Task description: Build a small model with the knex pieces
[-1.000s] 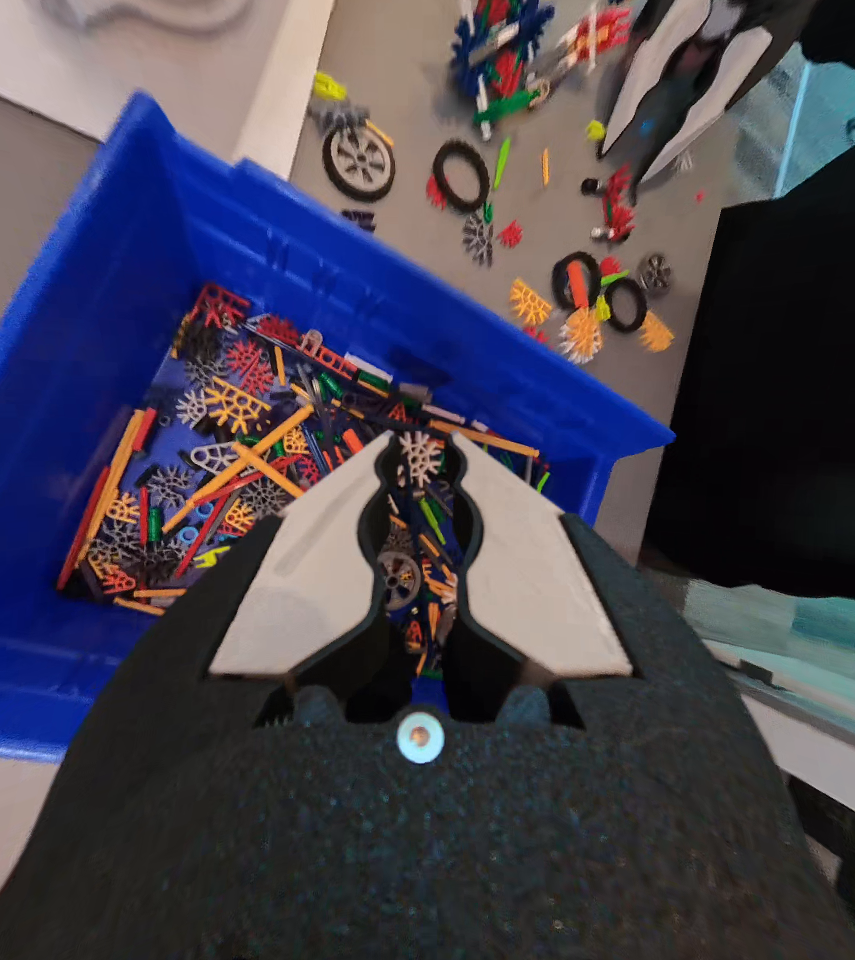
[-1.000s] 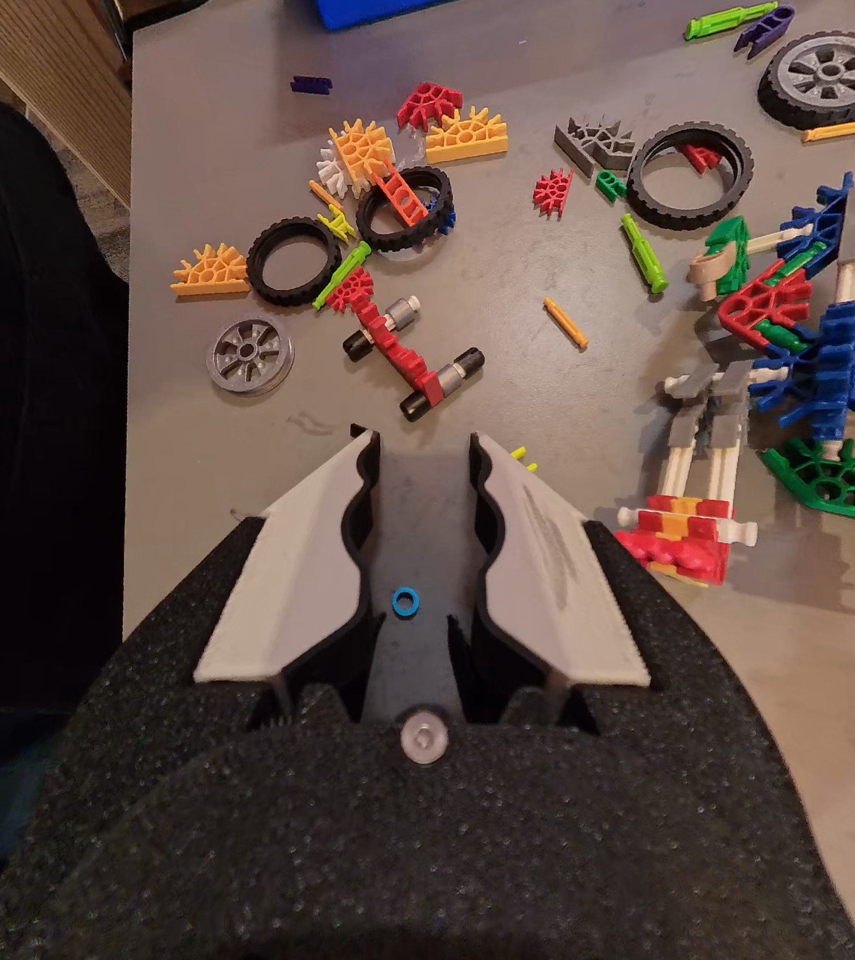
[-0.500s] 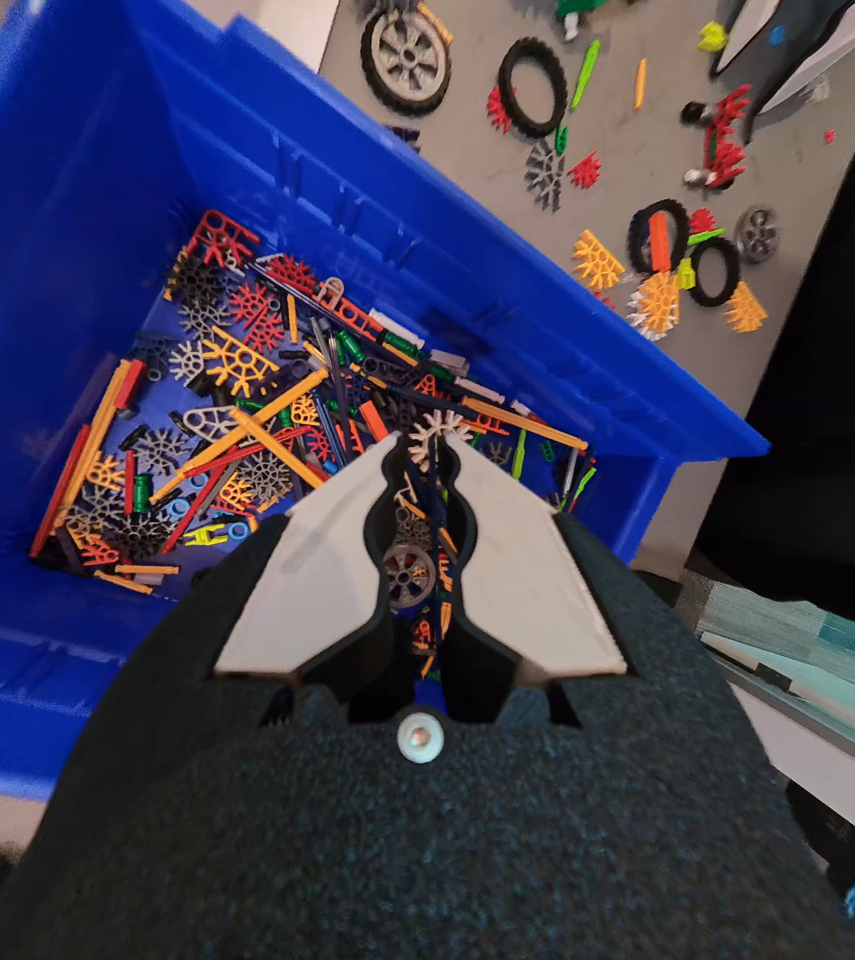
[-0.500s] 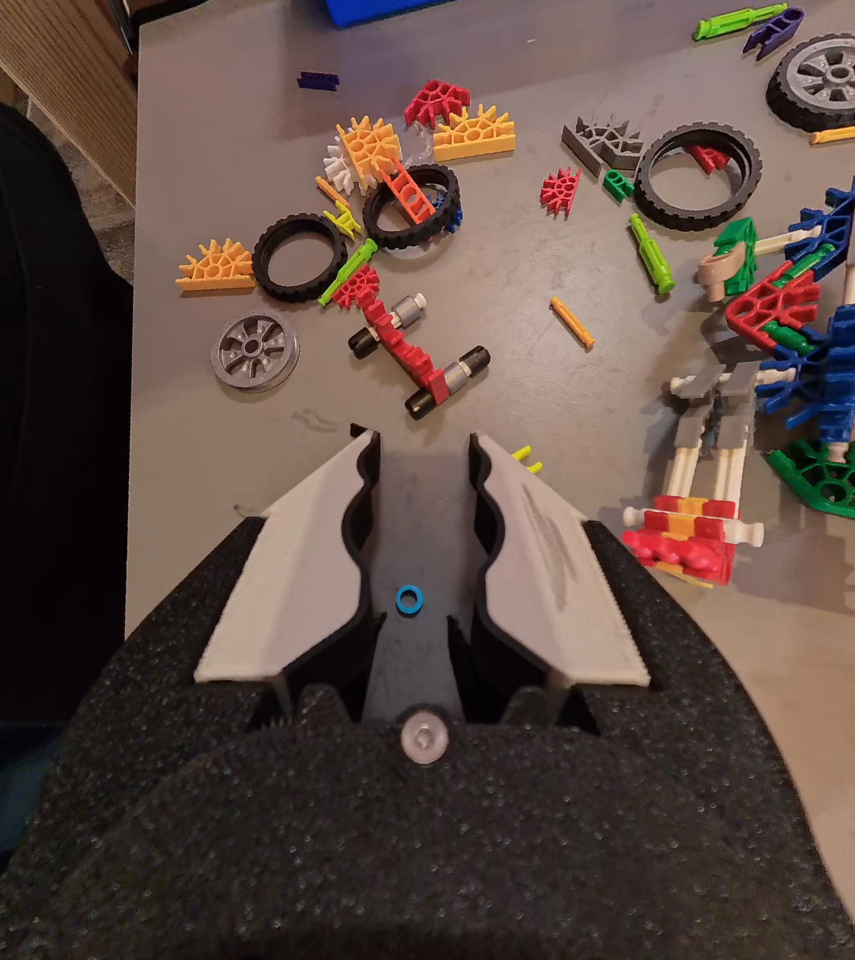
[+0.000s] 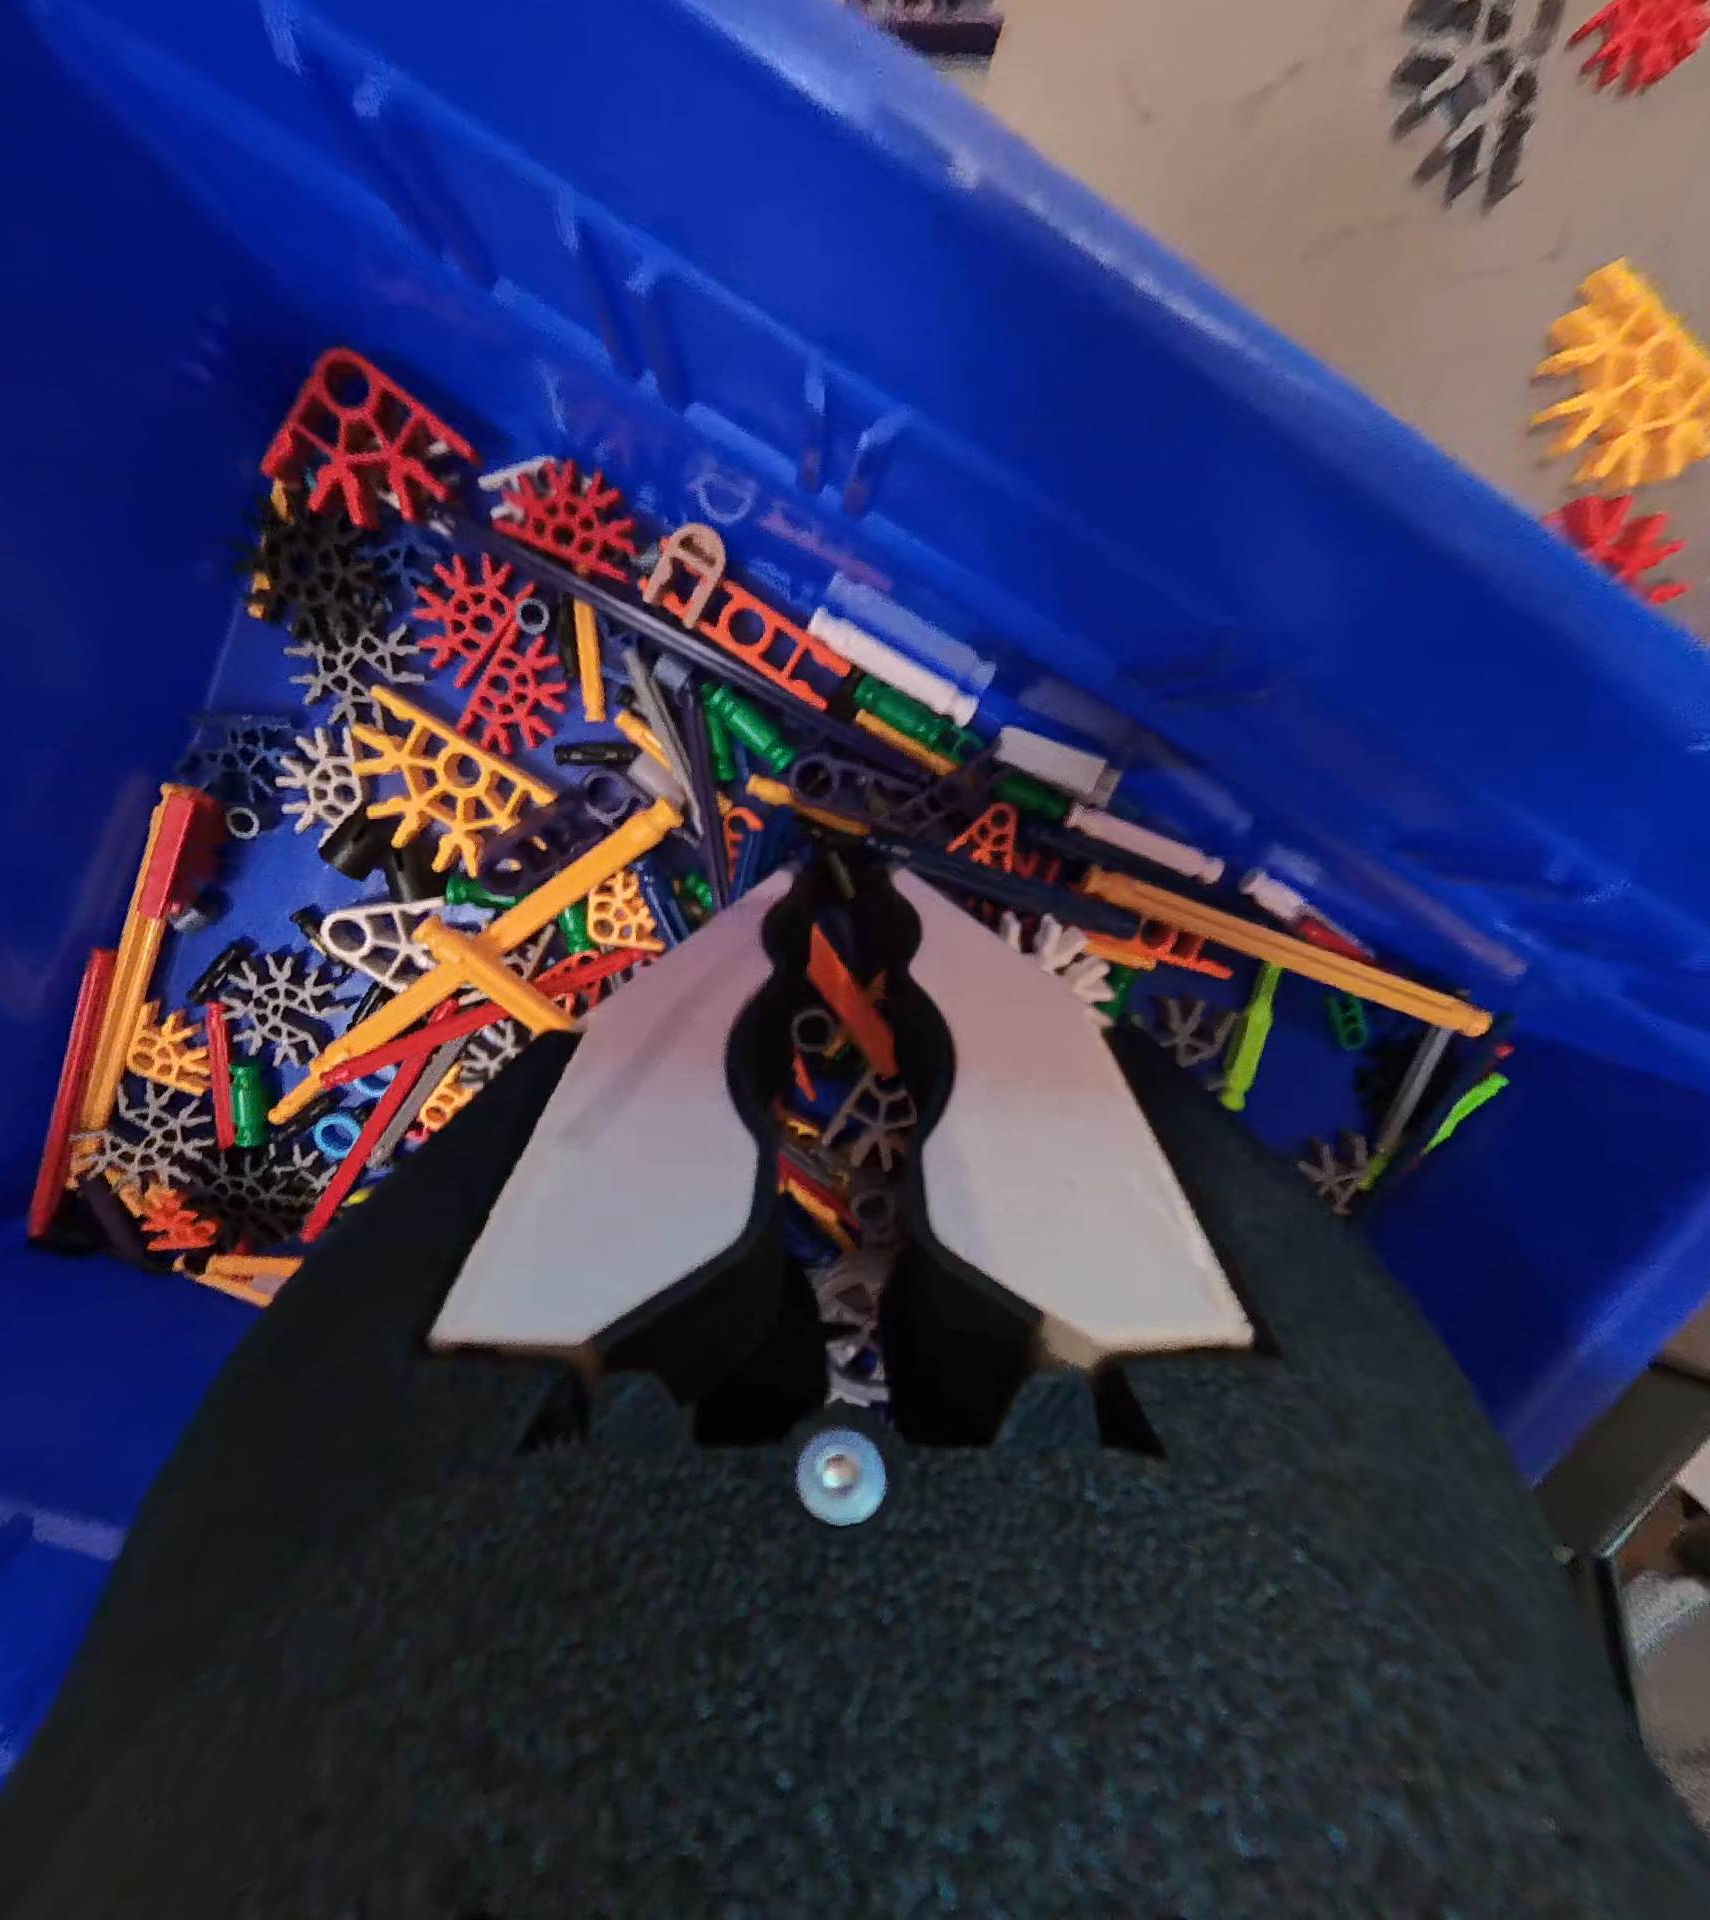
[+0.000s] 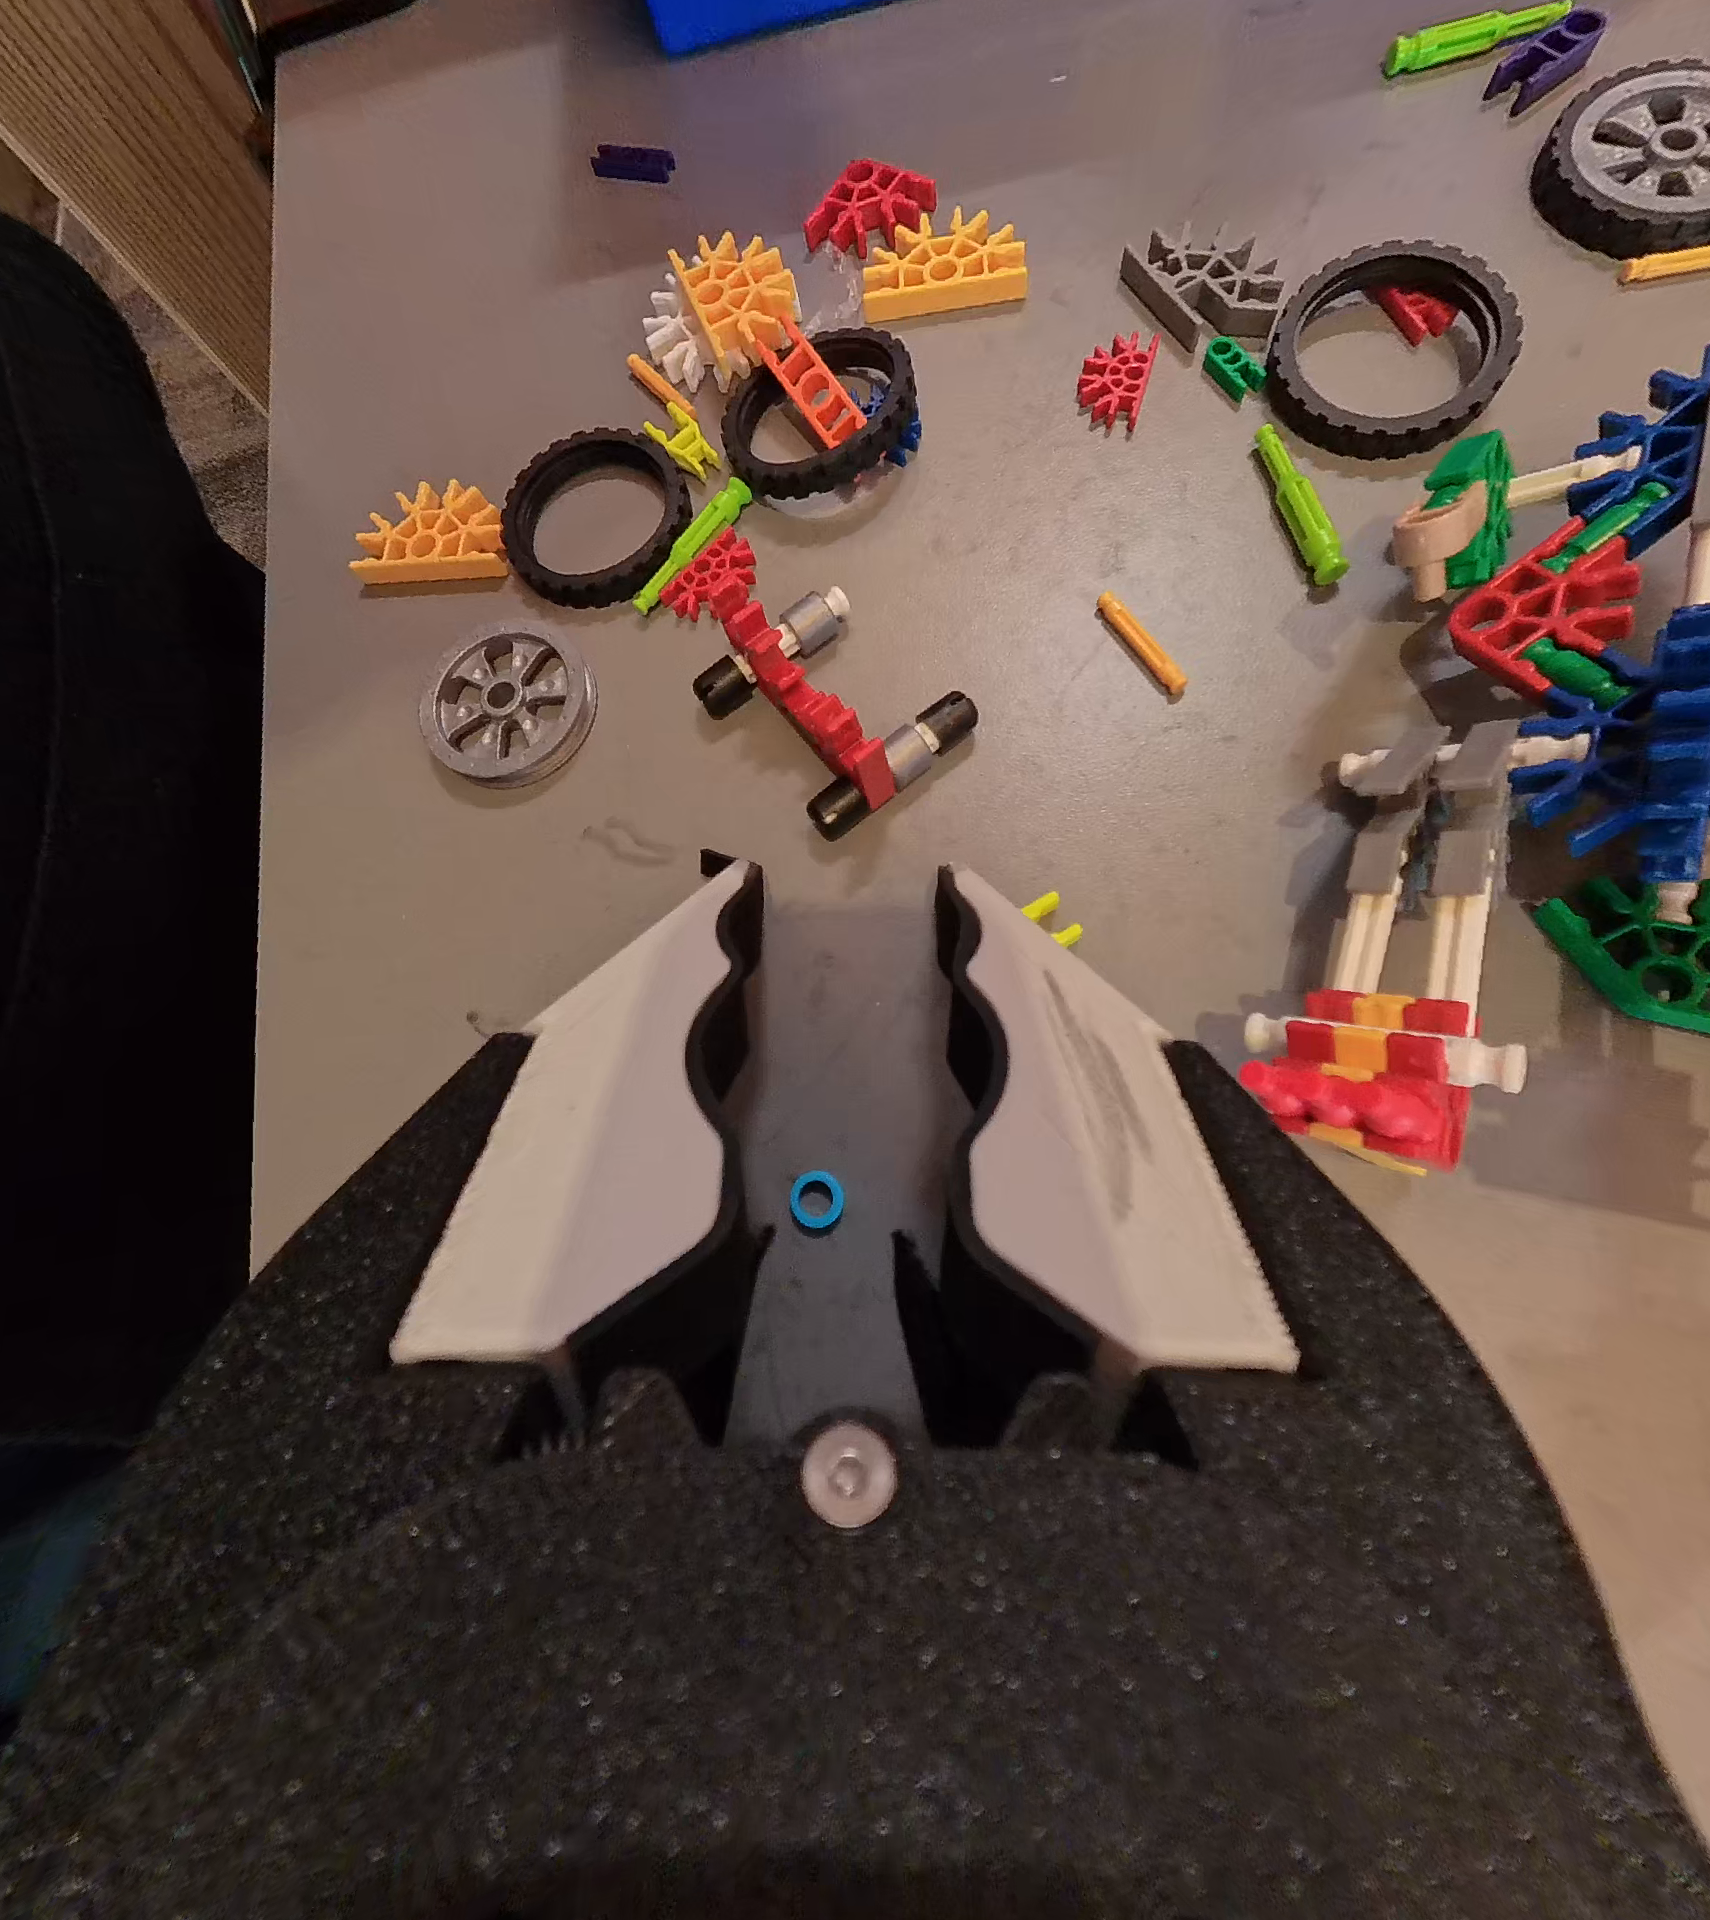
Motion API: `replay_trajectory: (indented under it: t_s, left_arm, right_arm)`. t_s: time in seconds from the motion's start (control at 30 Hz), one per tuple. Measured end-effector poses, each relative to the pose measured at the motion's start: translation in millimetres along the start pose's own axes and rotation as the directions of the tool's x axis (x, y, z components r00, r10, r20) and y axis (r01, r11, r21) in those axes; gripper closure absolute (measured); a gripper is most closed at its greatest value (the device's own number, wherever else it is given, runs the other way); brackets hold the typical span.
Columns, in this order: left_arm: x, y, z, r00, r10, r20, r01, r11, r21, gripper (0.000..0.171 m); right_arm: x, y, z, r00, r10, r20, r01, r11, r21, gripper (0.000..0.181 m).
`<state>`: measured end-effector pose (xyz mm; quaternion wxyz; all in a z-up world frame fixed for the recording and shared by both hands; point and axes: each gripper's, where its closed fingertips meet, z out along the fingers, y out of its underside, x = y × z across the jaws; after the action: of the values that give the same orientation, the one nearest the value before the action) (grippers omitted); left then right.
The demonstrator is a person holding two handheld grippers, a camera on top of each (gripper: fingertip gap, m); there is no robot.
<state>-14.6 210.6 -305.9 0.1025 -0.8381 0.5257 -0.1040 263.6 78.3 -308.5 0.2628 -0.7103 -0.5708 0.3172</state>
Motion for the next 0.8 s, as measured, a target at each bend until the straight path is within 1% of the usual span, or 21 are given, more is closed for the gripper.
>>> replay_trajectory:
  t_s: [0.03,0.27,0.37,0.5,0.6,0.67,0.8]
  left_arm:
    - [-1,4,2,1.000,0.014,0.013,-0.013,1.000,-0.024,0.162]
    - [2,4,-1,1.000,-0.031,0.000,0.031,0.999,0.015,0.165]
    - [-2,5,-12,0.997,-0.067,0.028,0.065,0.997,0.037,0.165]
    - [-4,0,-36,0.990,-0.121,0.075,0.113,0.988,0.107,0.166]
    - [3,-13,-61,0.983,-0.147,0.112,0.126,0.977,0.175,0.166]
    - [14,-26,-79,0.980,-0.148,0.135,0.116,0.969,0.220,0.166]
    - [58,-68,-105,0.986,-0.106,0.130,0.061,0.949,0.309,0.166]
  right_arm:
    - [0,0,0,1.000,0.000,0.000,0.000,1.000,0.000,0.148]
    - [0,0,0,1.000,-0.003,-0.001,0.003,1.000,0.000,0.148]
    - [0,0,0,1.000,-0.004,0.000,0.004,1.000,0.000,0.147]
    - [-1,0,0,1.000,-0.006,0.005,0.006,1.000,0.000,0.147]
    - [-2,0,0,1.000,-0.009,0.007,0.009,1.000,0.000,0.147]
    - [-2,0,0,1.000,-0.013,0.008,0.013,1.000,-0.001,0.147]
    - [-3,0,0,1.000,-0.019,0.011,0.019,1.000,0.001,0.147]
